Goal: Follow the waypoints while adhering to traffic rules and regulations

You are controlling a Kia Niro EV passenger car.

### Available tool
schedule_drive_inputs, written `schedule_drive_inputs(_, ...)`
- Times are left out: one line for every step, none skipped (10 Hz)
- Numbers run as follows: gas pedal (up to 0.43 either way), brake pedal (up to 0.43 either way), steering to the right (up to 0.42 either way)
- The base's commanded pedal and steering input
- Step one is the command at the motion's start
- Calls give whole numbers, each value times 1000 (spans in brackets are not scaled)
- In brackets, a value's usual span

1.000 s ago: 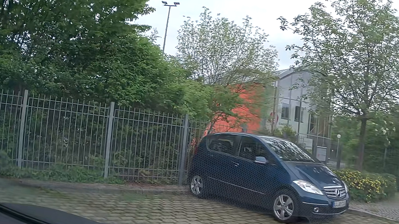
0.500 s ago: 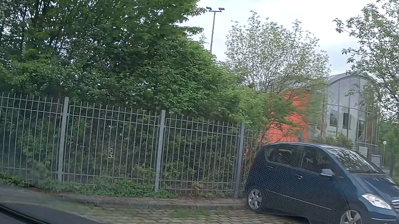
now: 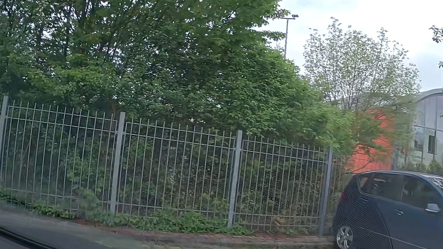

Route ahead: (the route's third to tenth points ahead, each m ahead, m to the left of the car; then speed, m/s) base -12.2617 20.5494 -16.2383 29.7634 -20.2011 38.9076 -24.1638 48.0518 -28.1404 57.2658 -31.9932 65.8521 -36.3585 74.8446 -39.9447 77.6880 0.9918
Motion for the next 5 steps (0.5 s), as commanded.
schedule_drive_inputs(0,0,-972)
schedule_drive_inputs(0,0,-972)
schedule_drive_inputs(0,18,-972)
schedule_drive_inputs(0,18,-972)
schedule_drive_inputs(0,43,-972)
